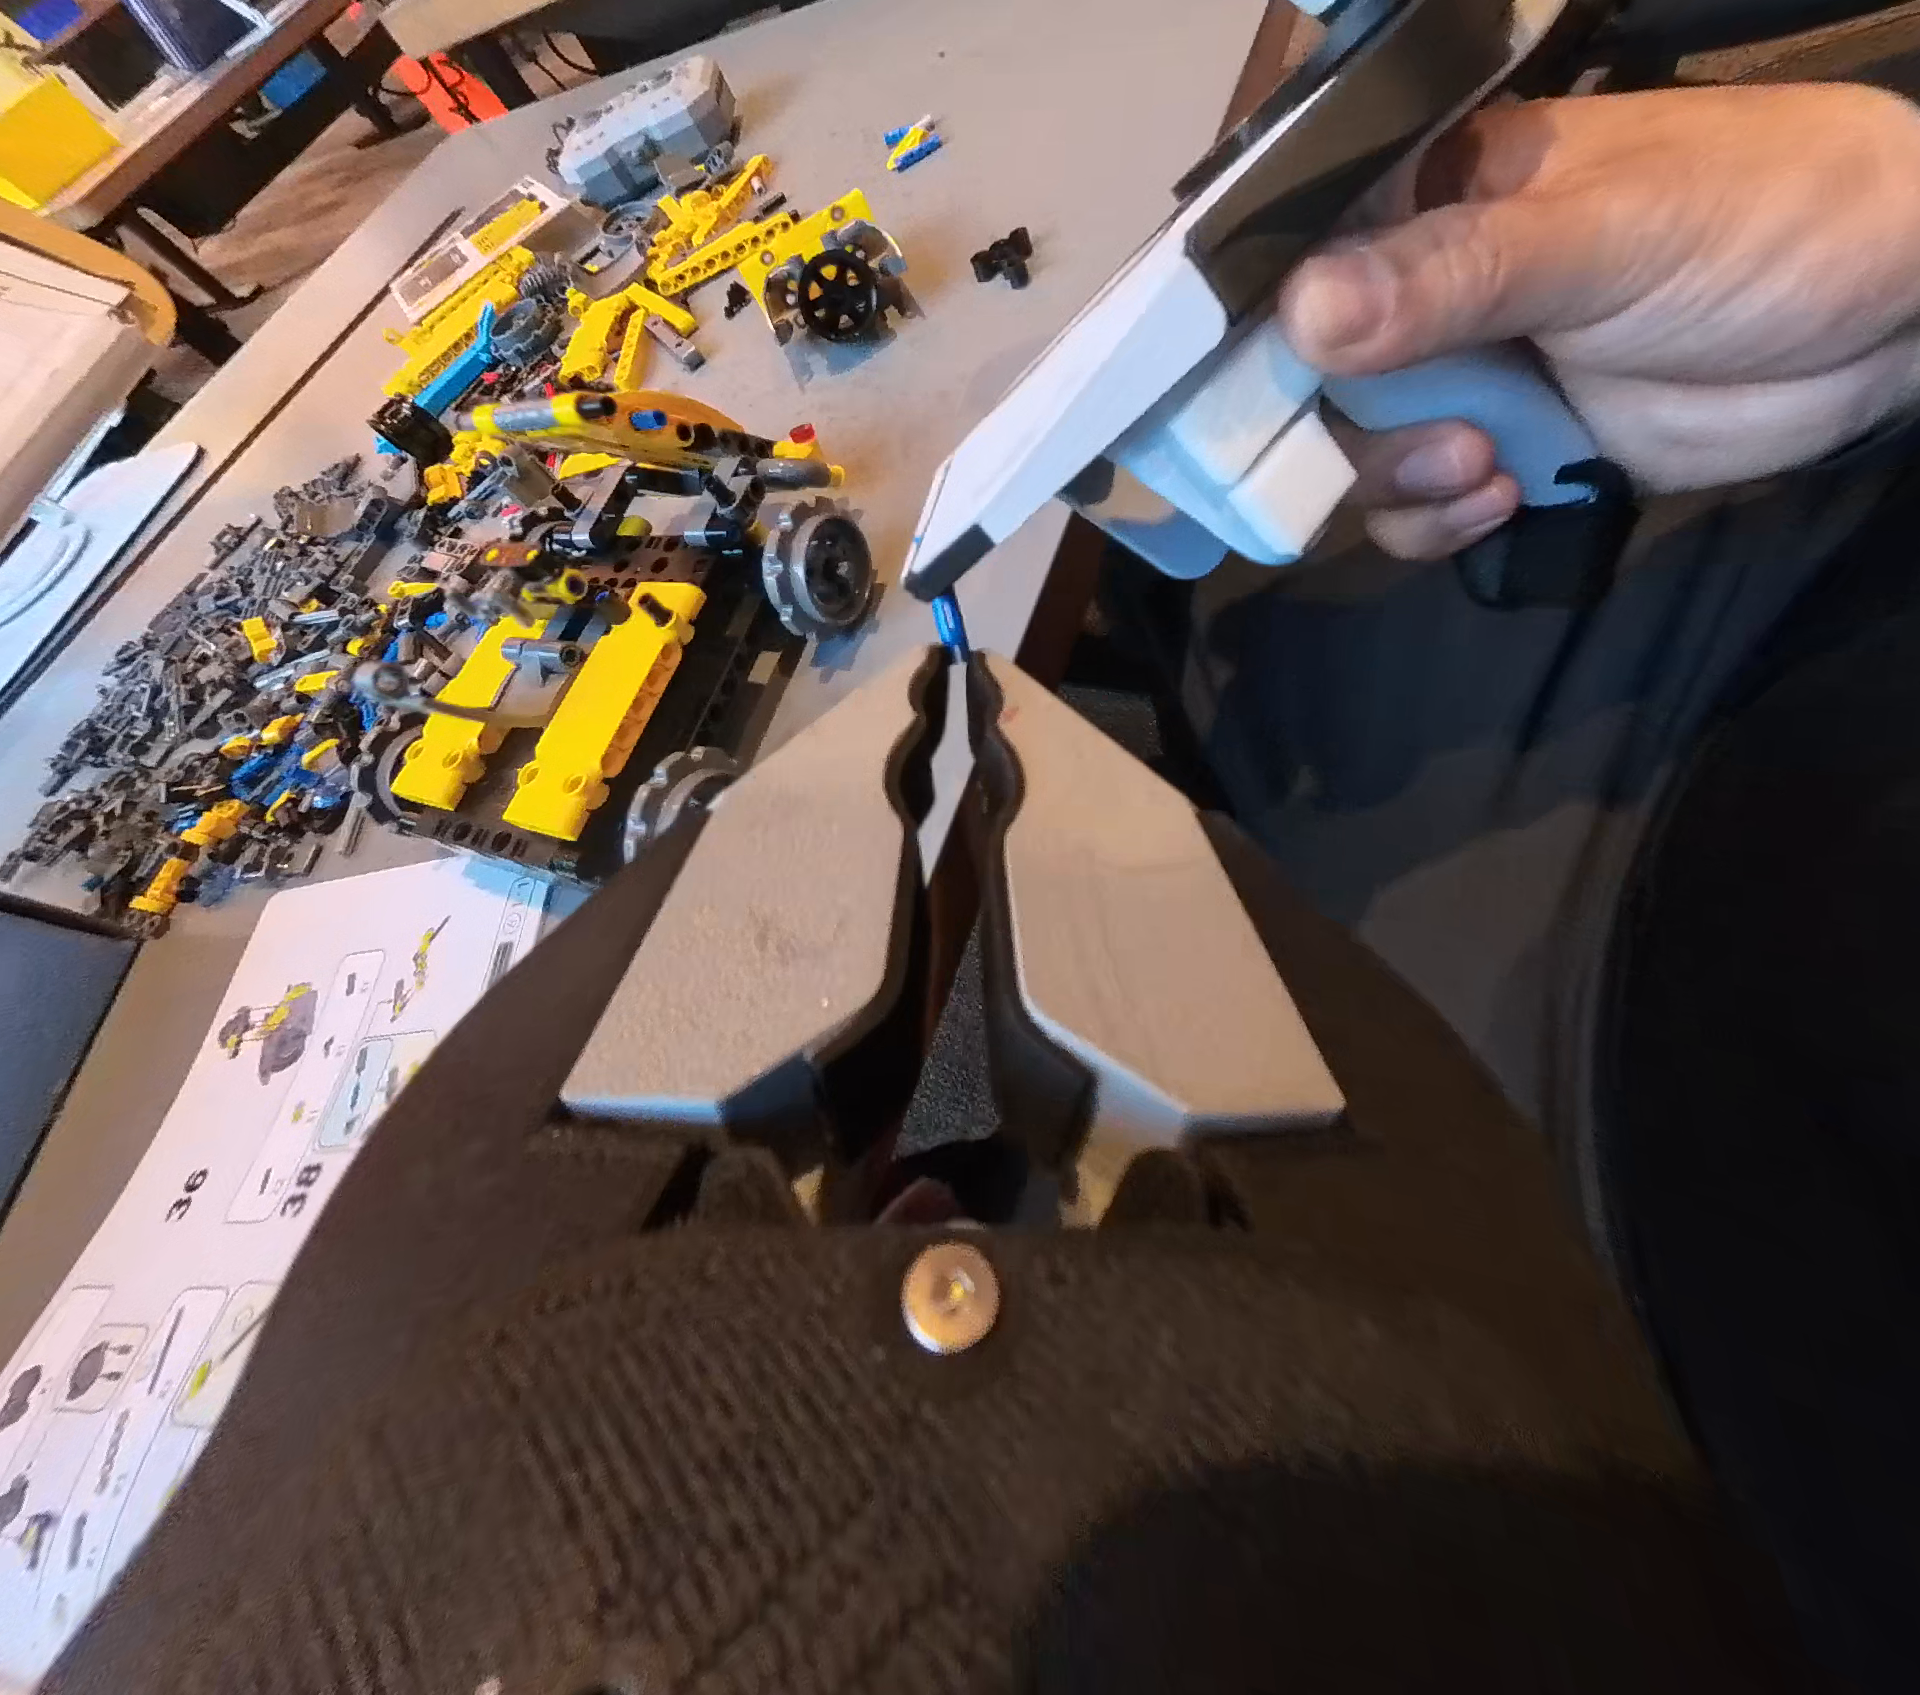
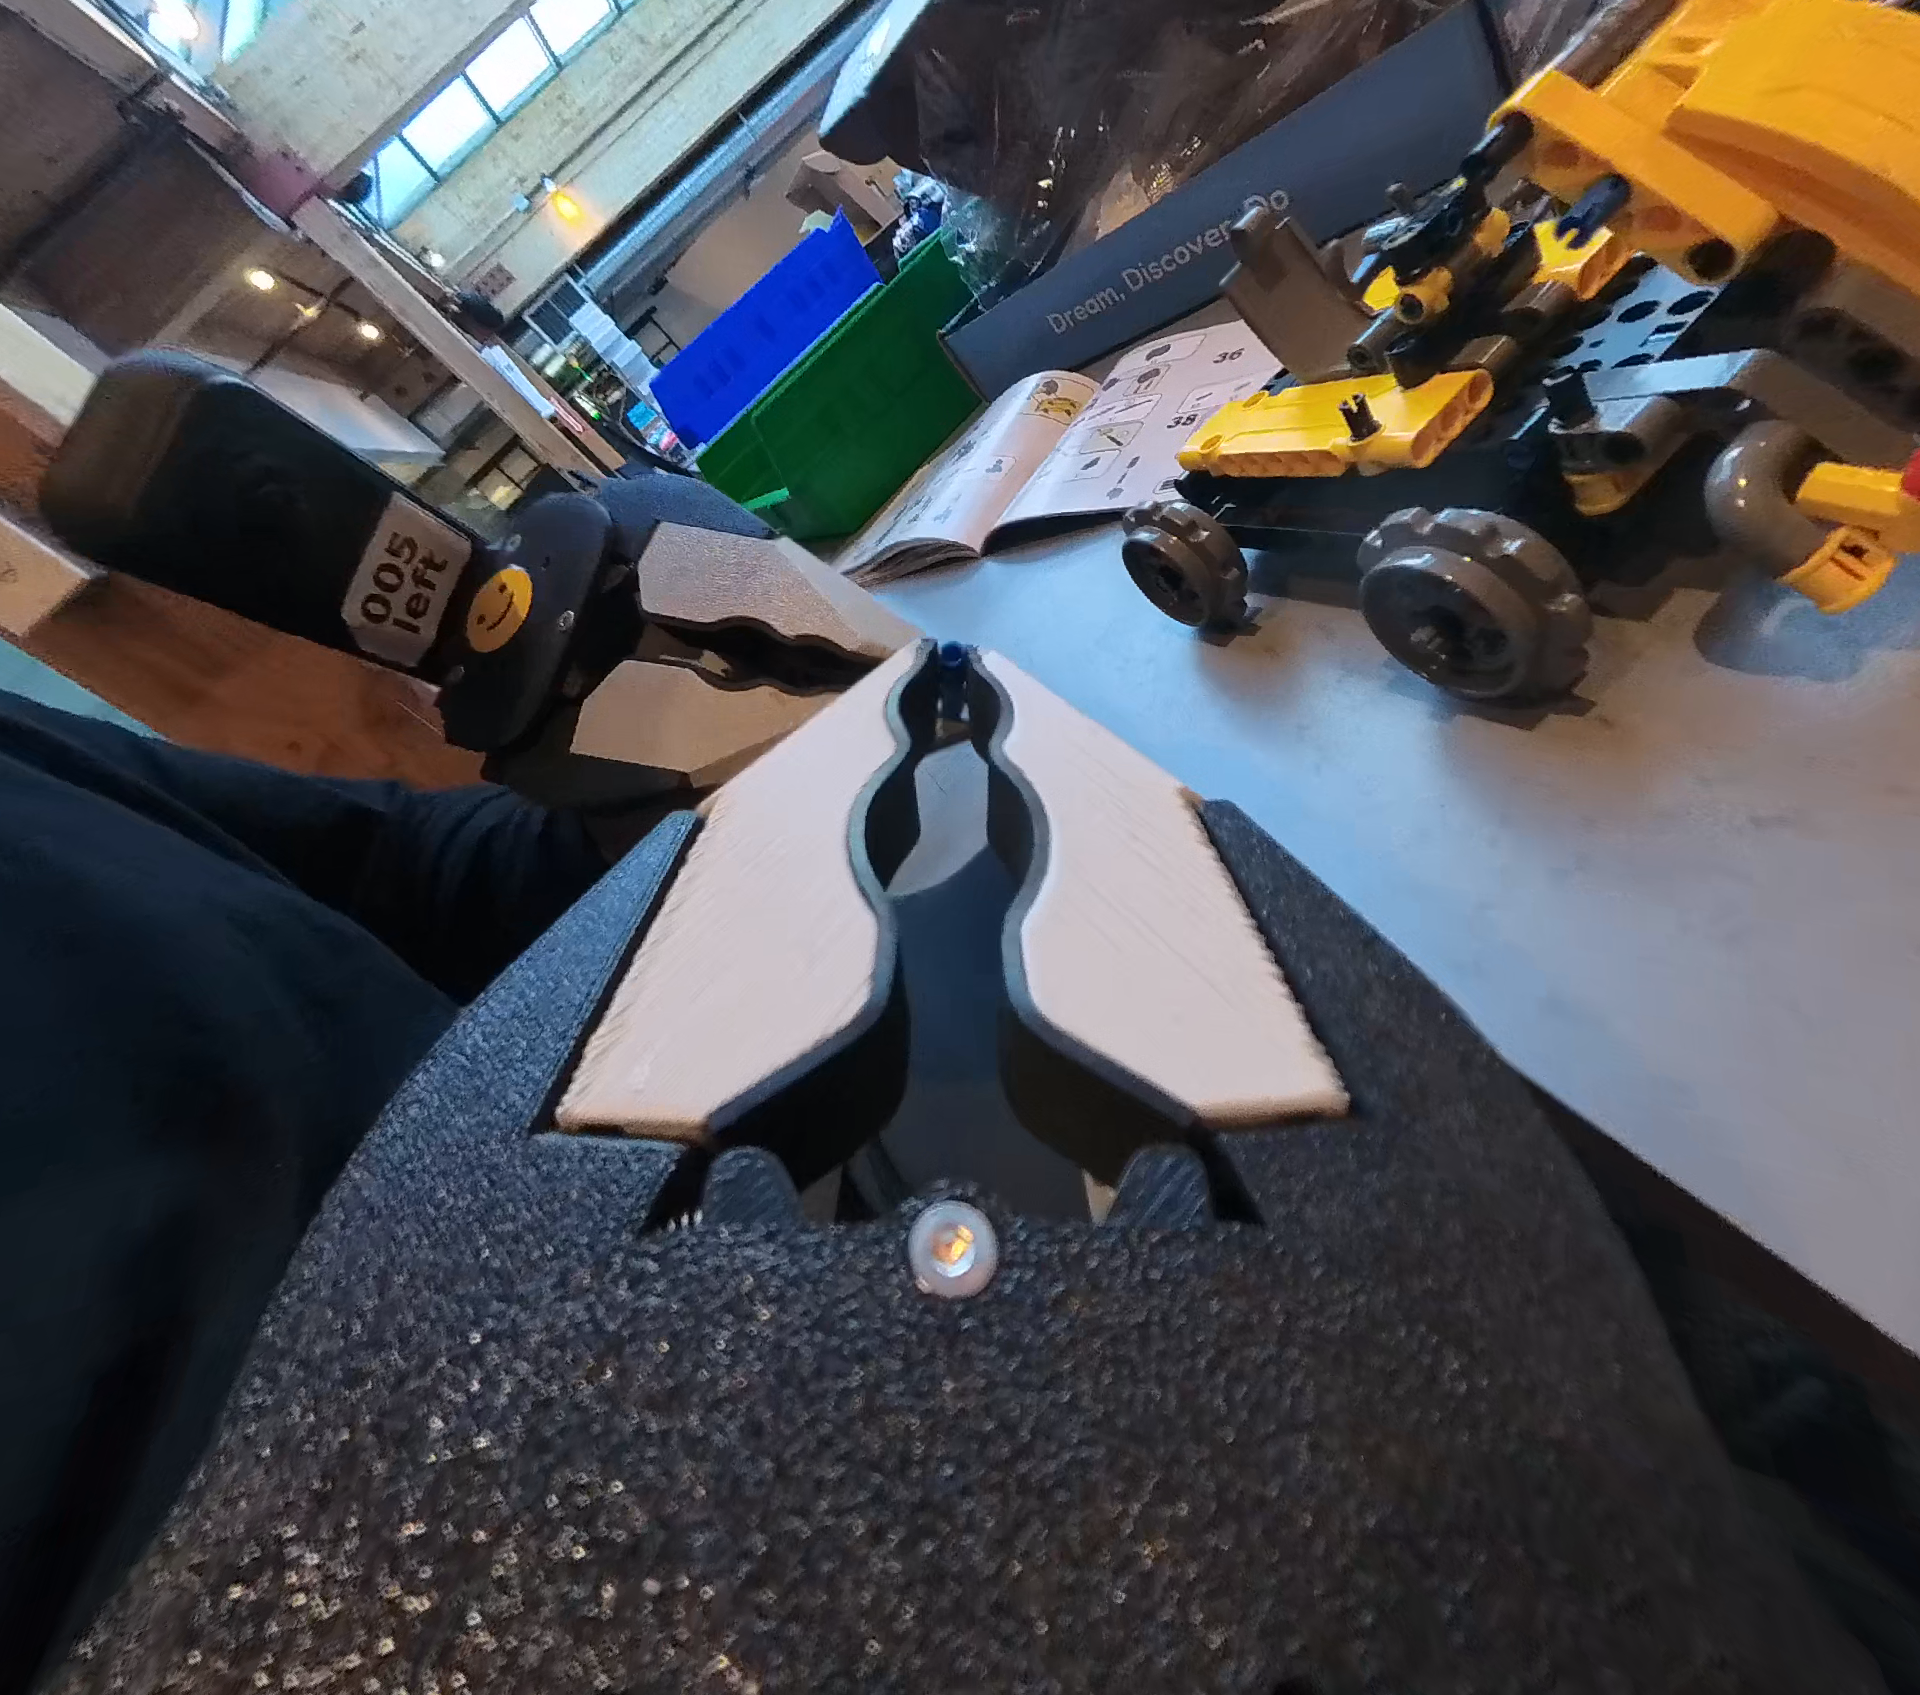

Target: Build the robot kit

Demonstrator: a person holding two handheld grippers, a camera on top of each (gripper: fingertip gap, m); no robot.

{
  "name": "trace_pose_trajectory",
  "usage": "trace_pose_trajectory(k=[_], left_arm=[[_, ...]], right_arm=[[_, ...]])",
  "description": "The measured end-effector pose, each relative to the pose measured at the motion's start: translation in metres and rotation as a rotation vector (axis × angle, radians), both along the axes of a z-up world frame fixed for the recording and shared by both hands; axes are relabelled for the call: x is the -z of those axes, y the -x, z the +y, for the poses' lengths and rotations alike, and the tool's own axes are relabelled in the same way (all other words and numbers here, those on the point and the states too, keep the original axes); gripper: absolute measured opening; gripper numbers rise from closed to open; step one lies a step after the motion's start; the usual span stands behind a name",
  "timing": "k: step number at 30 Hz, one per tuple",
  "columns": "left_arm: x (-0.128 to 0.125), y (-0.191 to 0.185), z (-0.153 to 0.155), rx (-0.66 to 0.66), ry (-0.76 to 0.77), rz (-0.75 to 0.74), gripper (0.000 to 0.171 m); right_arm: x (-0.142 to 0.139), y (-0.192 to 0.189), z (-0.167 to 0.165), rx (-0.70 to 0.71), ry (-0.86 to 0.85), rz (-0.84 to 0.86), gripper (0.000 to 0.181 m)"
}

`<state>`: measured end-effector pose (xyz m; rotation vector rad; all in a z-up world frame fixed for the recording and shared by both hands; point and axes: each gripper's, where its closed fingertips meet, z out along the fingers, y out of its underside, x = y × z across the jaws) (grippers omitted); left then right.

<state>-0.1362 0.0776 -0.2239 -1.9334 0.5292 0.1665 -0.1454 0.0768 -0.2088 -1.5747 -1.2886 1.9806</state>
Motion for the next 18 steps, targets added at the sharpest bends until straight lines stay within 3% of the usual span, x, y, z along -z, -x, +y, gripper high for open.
trace_pose_trajectory(k=[7,10,12,18], left_arm=[[-0.007,0.004,0.001,-0.034,-0.106,-0.013,0.007],[-0.006,0.001,-0.001,-0.023,-0.093,-0.030,0.006],[-0.006,0.004,-0.001,-0.042,-0.093,-0.055,0.022],[0.012,-0.002,0.000,-0.016,0.005,-0.140,0.023]], right_arm=[[-0.006,0.001,0.000,0.004,-0.094,0.032,0.004],[-0.008,0.001,0.003,0.017,-0.133,0.049,0.004],[-0.012,0.001,0.006,0.021,-0.145,0.066,0.004],[-0.025,-0.003,0.026,0.065,-0.235,0.116,0.005]])
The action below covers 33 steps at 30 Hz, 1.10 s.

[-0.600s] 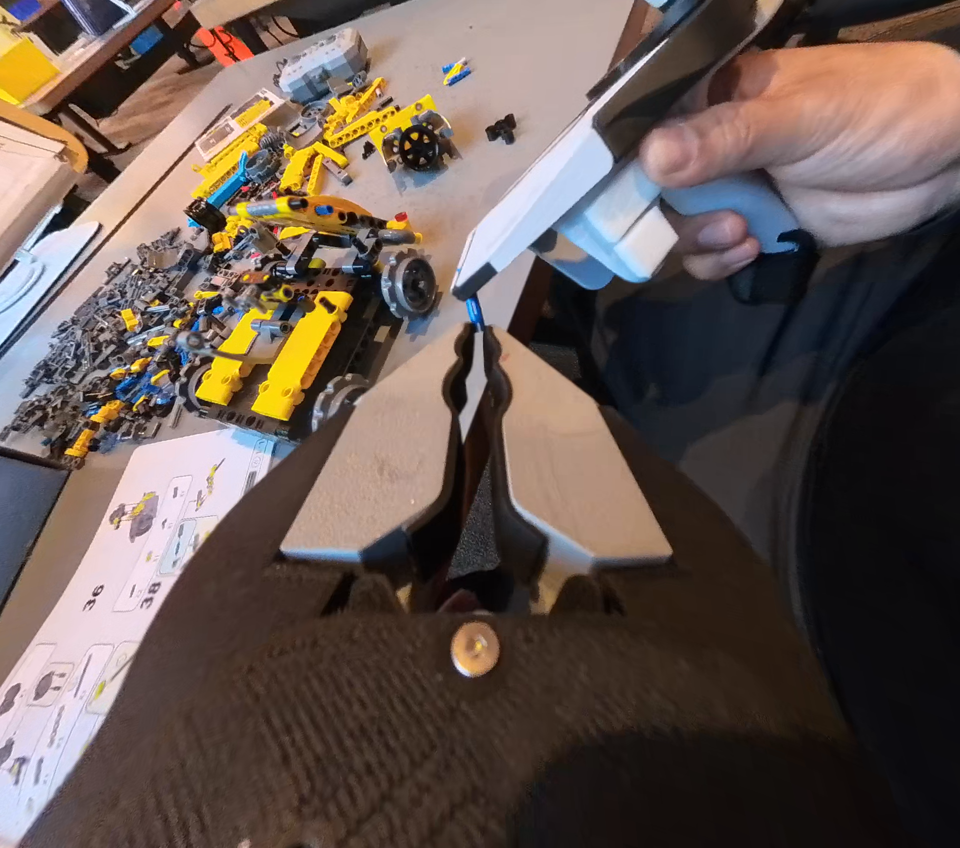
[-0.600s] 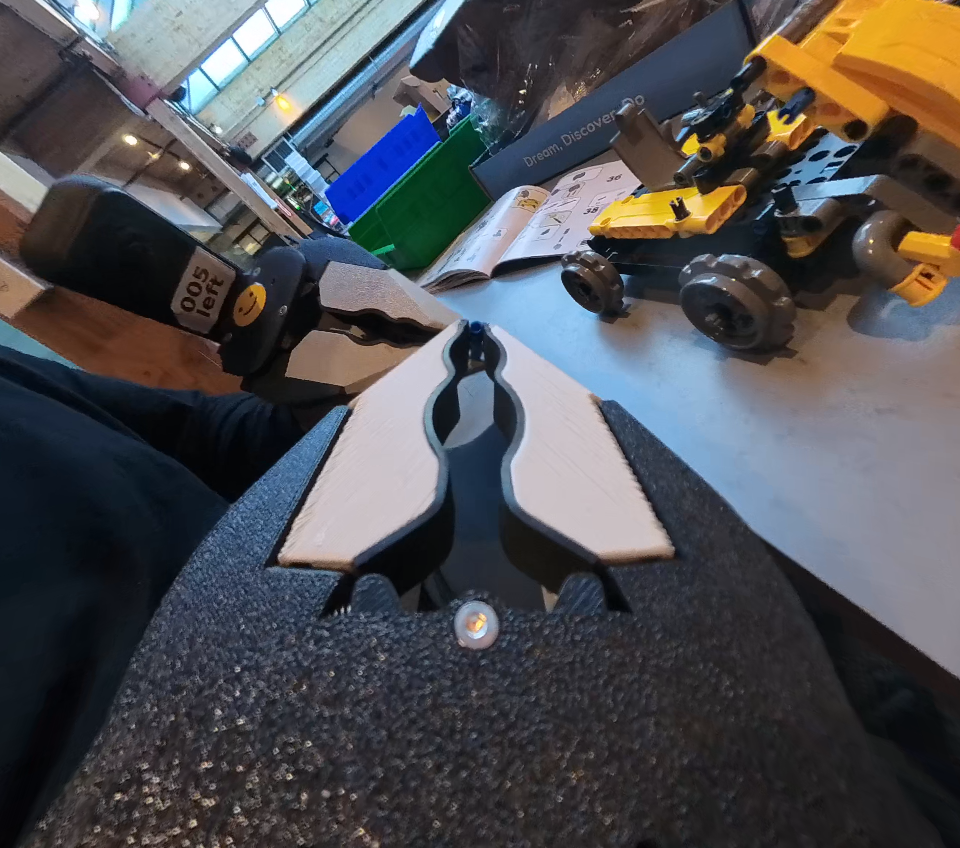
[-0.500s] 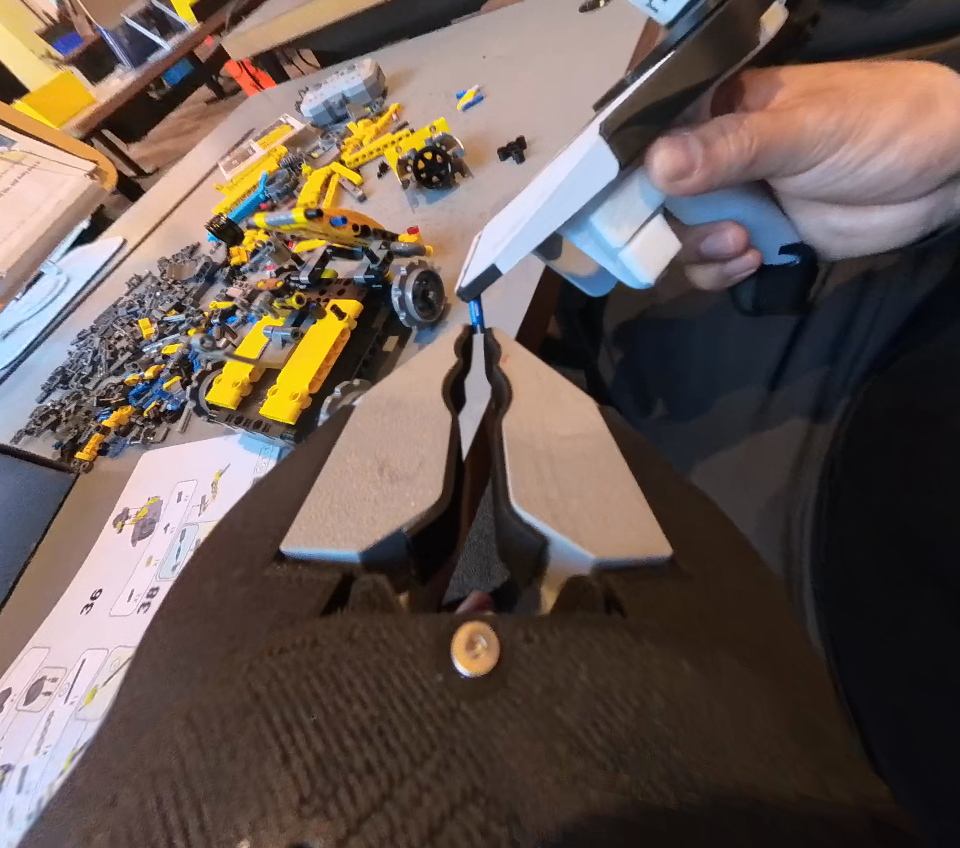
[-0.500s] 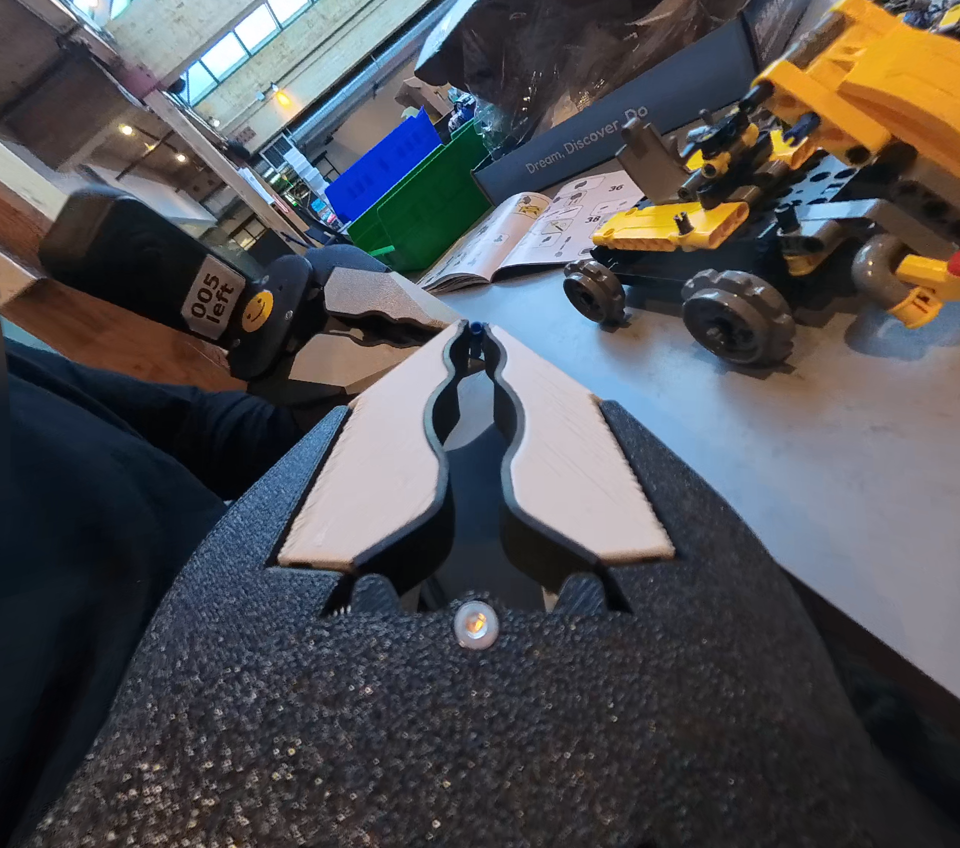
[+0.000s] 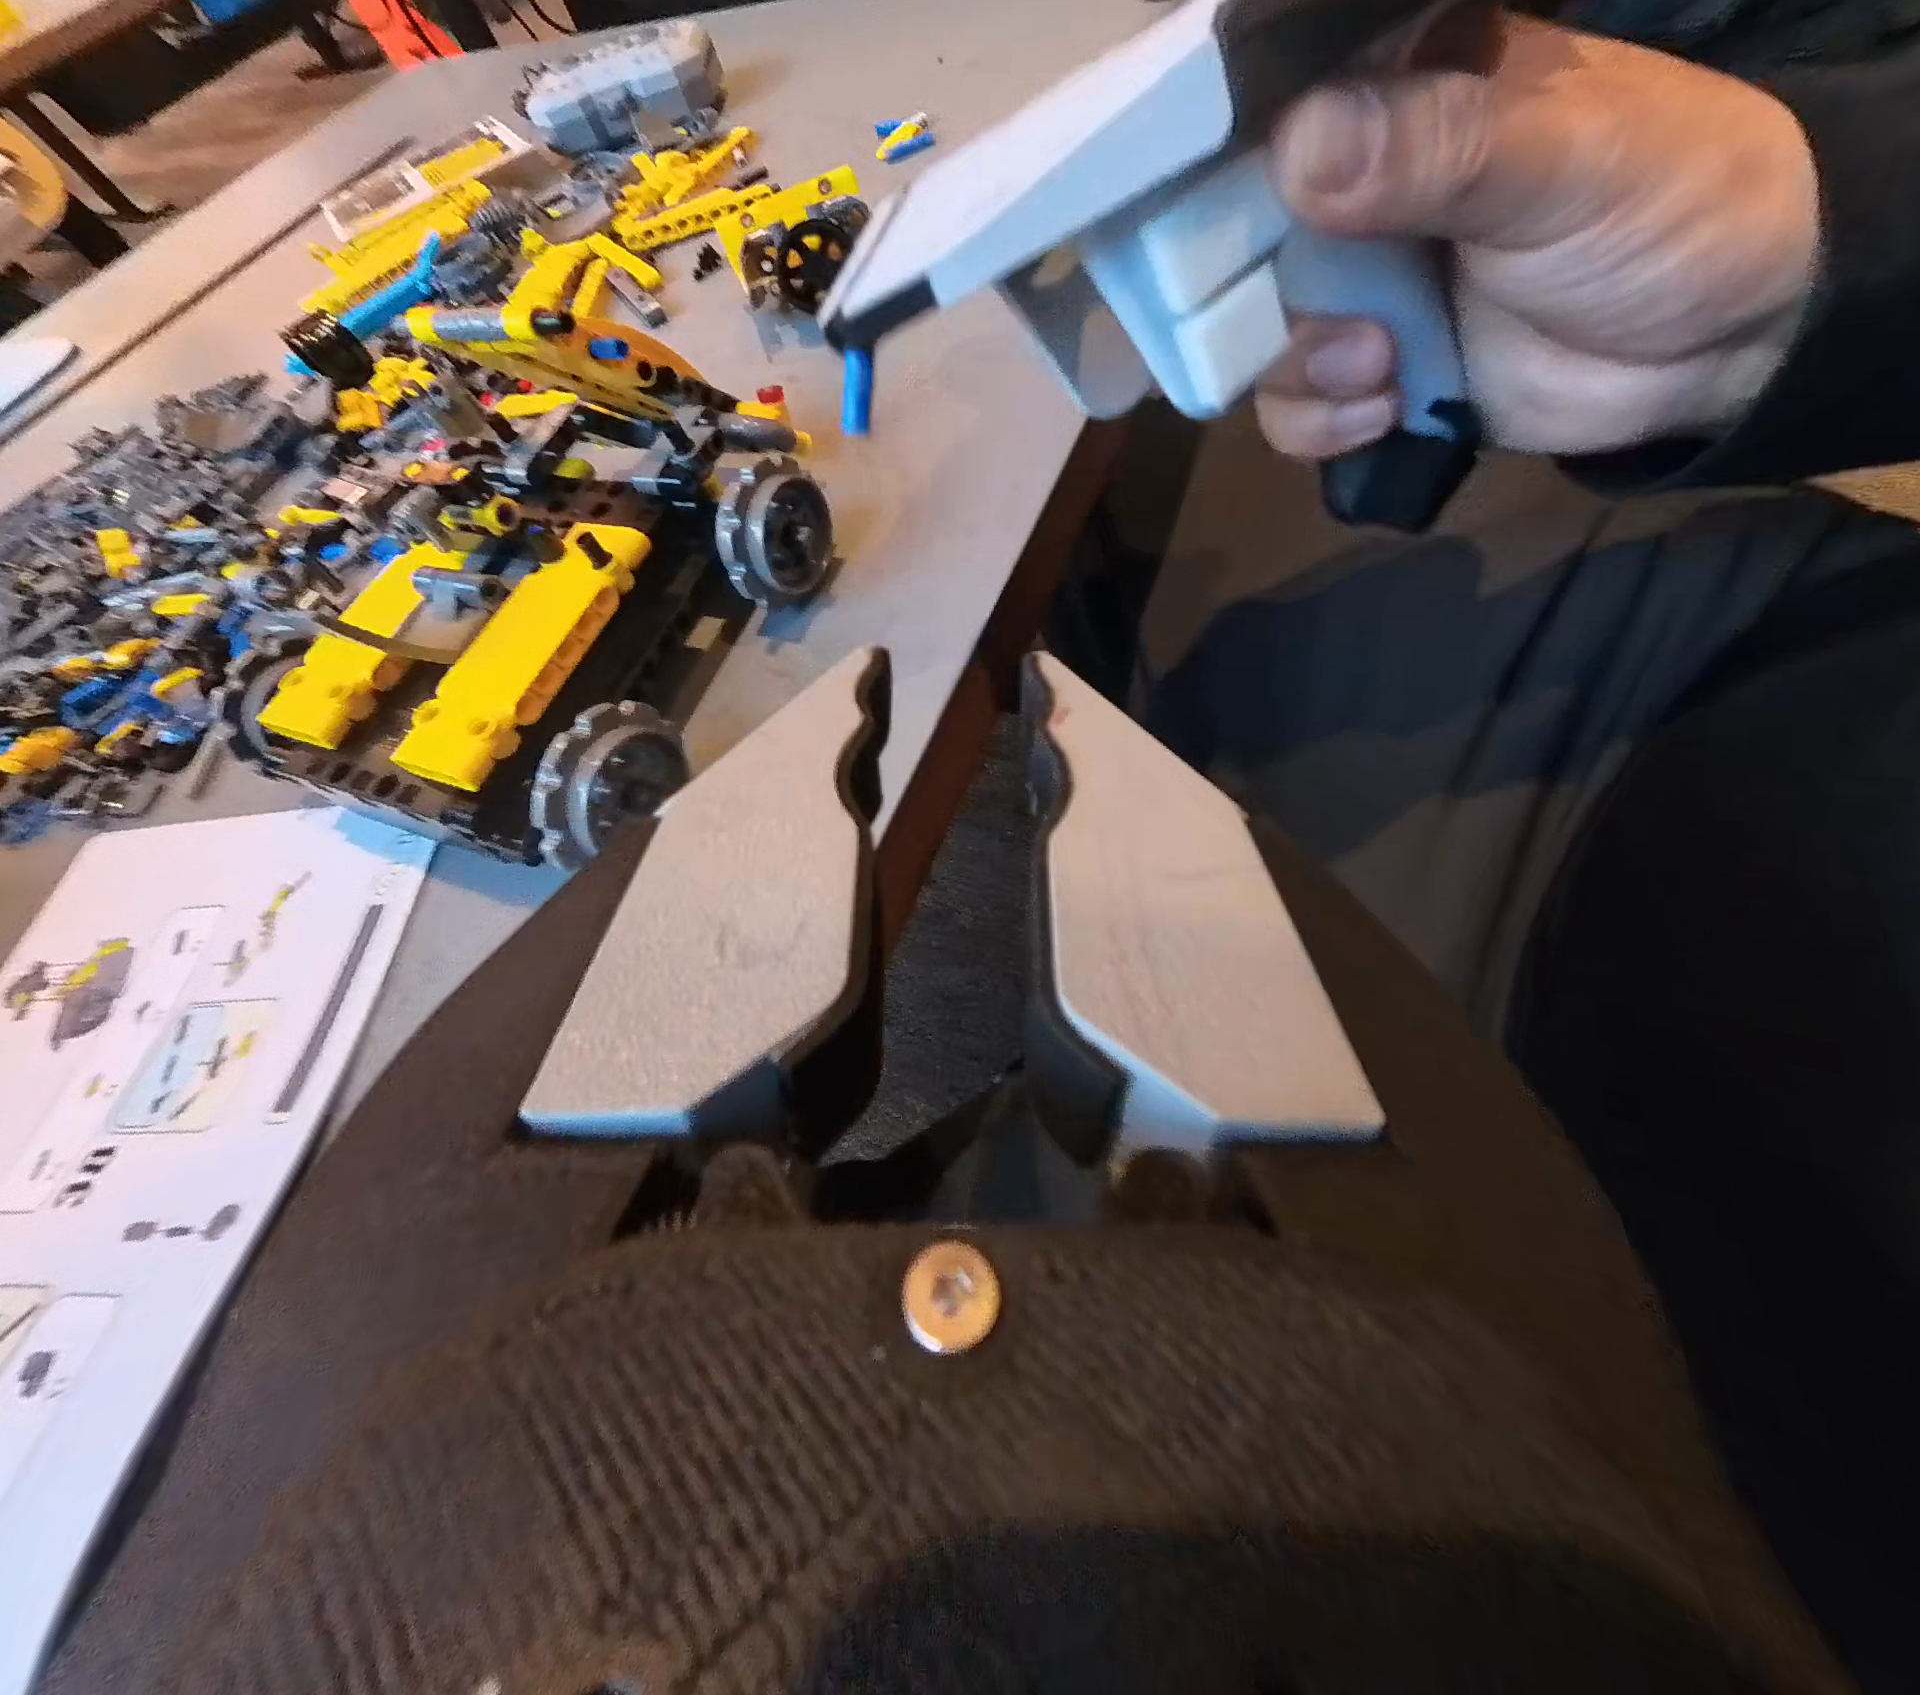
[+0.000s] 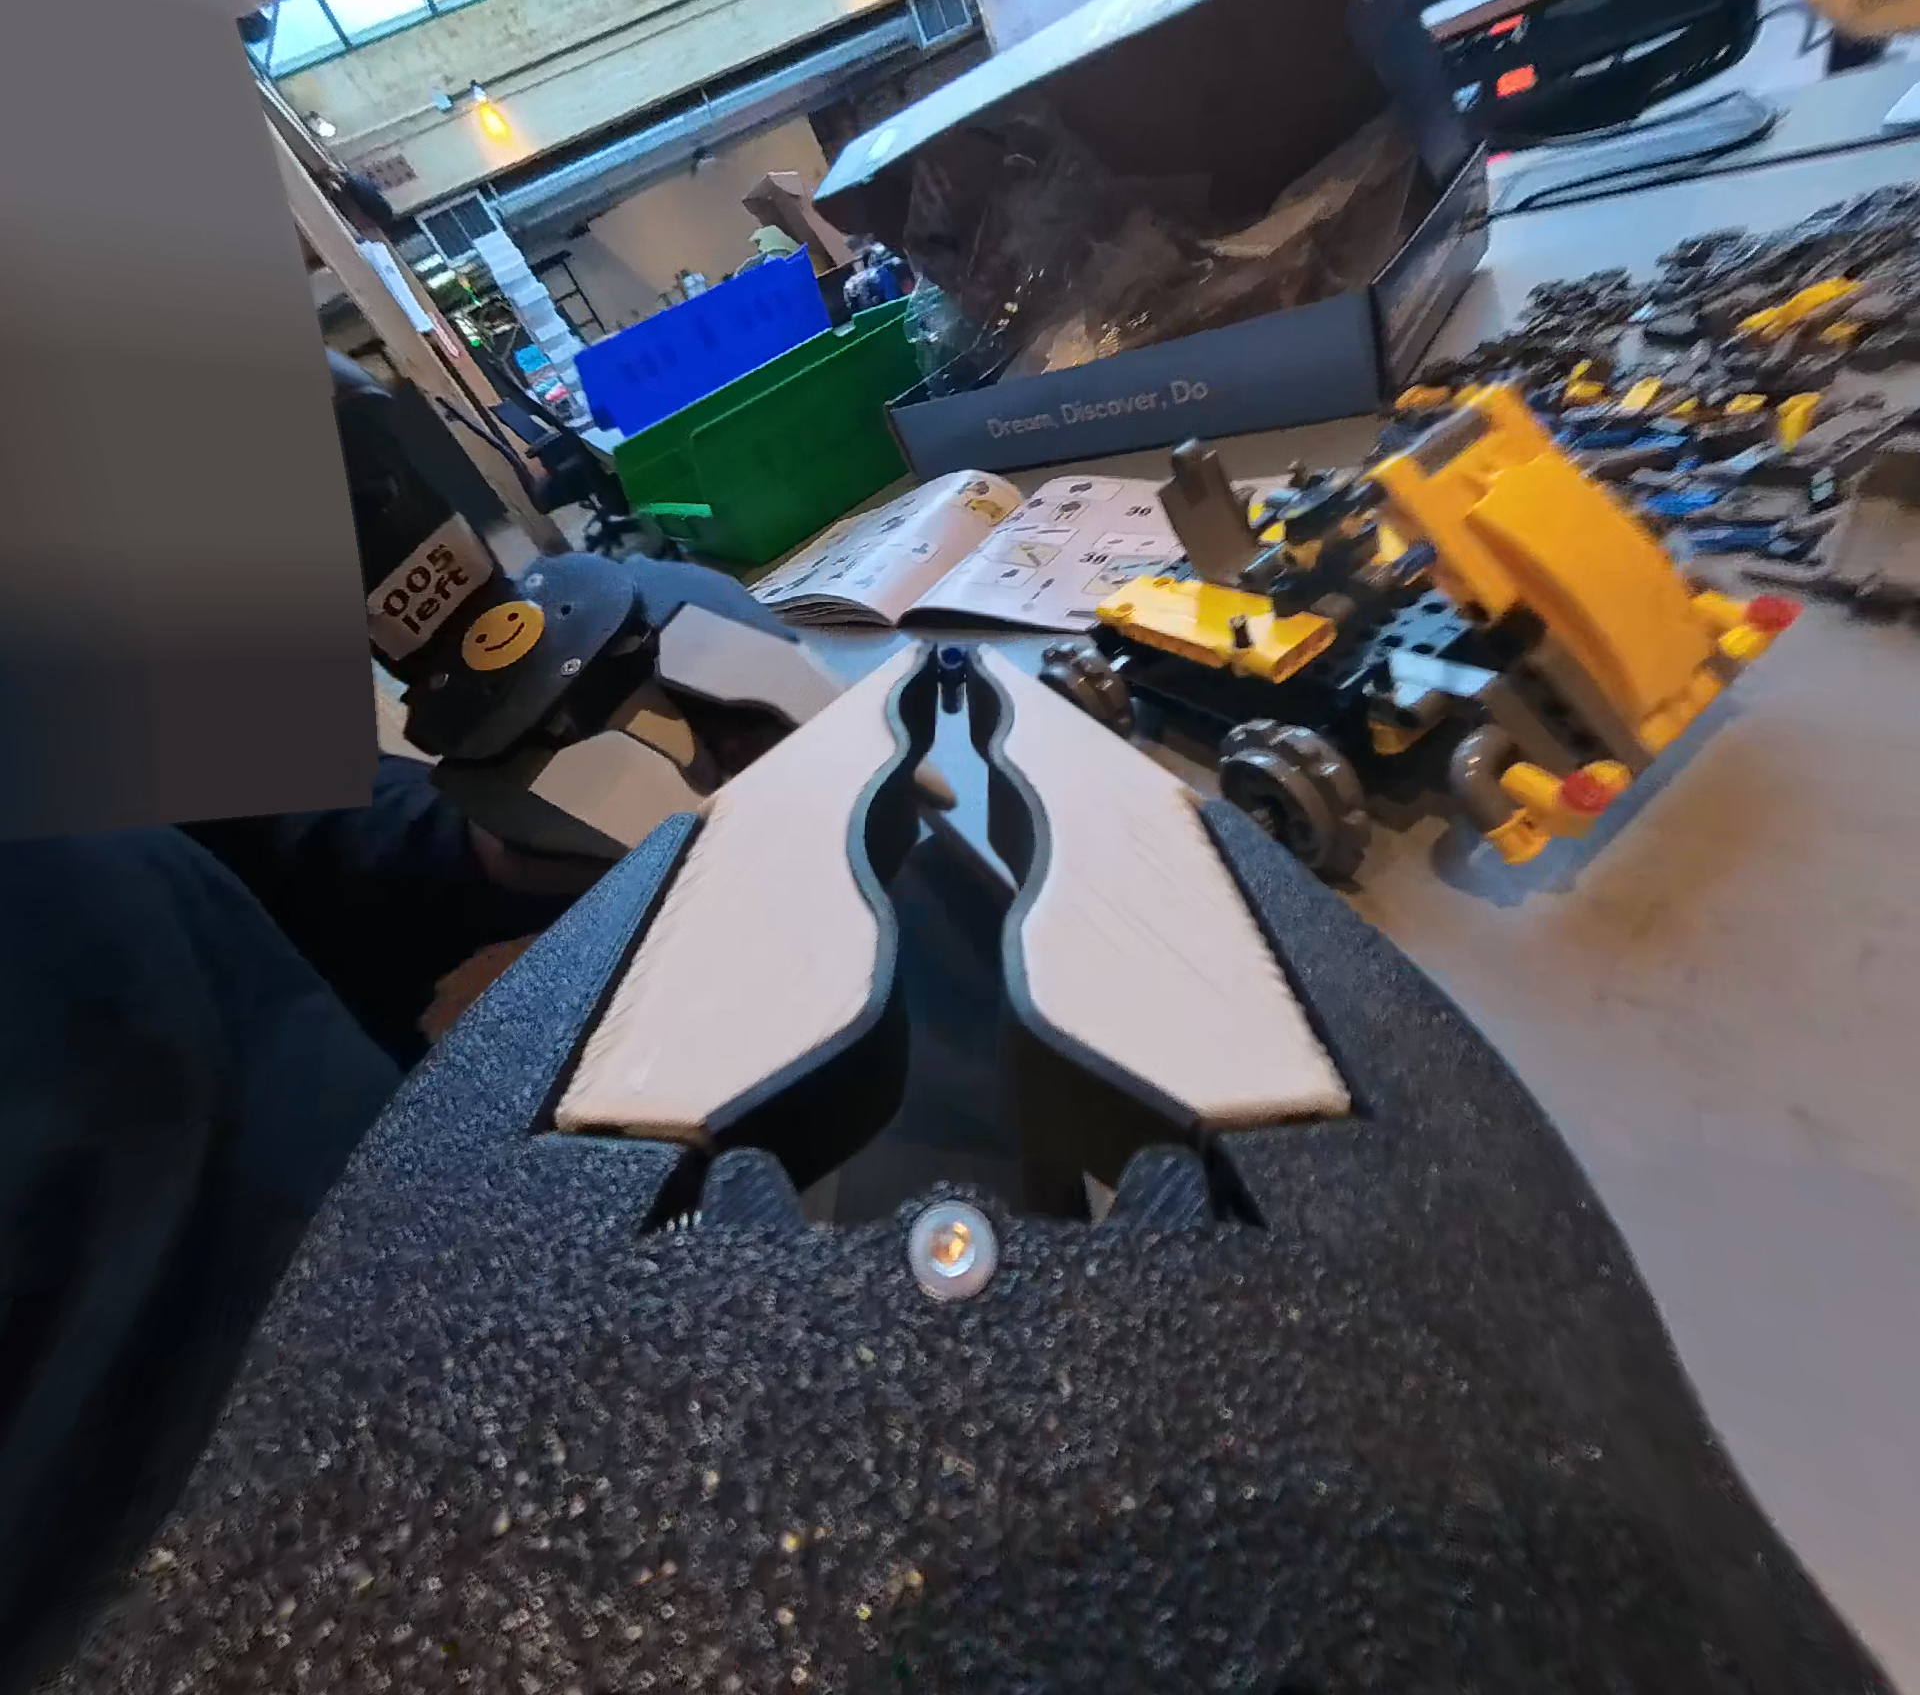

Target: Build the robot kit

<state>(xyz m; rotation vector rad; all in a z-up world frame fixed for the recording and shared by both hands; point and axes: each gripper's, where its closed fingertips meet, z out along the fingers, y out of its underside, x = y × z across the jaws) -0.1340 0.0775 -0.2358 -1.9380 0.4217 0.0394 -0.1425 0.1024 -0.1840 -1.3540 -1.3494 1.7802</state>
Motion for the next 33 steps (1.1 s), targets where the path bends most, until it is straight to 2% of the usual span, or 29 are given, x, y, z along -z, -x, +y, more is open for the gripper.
trace_pose_trajectory(k=[3,8,11,15,20,24,27,31,33], left_arm=[[0.005,-0.004,0.000,0.016,0.026,-0.038,0.023],[0.011,-0.005,0.003,0.023,0.042,-0.081,0.021],[0.012,-0.008,0.006,0.031,0.048,-0.117,0.021],[0.015,-0.014,0.013,0.042,0.054,-0.127,0.020],[0.014,-0.025,0.015,0.078,0.048,-0.146,0.020],[0.014,-0.051,0.003,0.150,0.065,-0.309,0.023],[0.024,-0.065,0.006,0.154,0.141,-0.356,0.027],[0.041,-0.053,0.011,0.112,0.237,-0.365,0.037],[0.043,-0.048,0.010,0.117,0.278,-0.425,0.039]], right_arm=[[-0.013,-0.007,0.023,0.057,-0.090,0.028,0.005],[-0.031,-0.032,0.093,0.230,-0.215,0.022,0.004],[-0.026,-0.049,0.134,0.306,-0.224,-0.033,0.005],[-0.008,-0.064,0.168,0.358,-0.265,-0.129,0.004],[-0.001,-0.065,0.184,0.376,-0.232,-0.131,0.004],[0.002,-0.050,0.191,0.367,-0.227,-0.150,0.004],[-0.004,-0.034,0.195,0.366,-0.216,-0.155,0.004],[-0.010,-0.013,0.197,0.382,-0.212,-0.161,0.004],[-0.011,-0.003,0.195,0.390,-0.217,-0.170,0.004]])
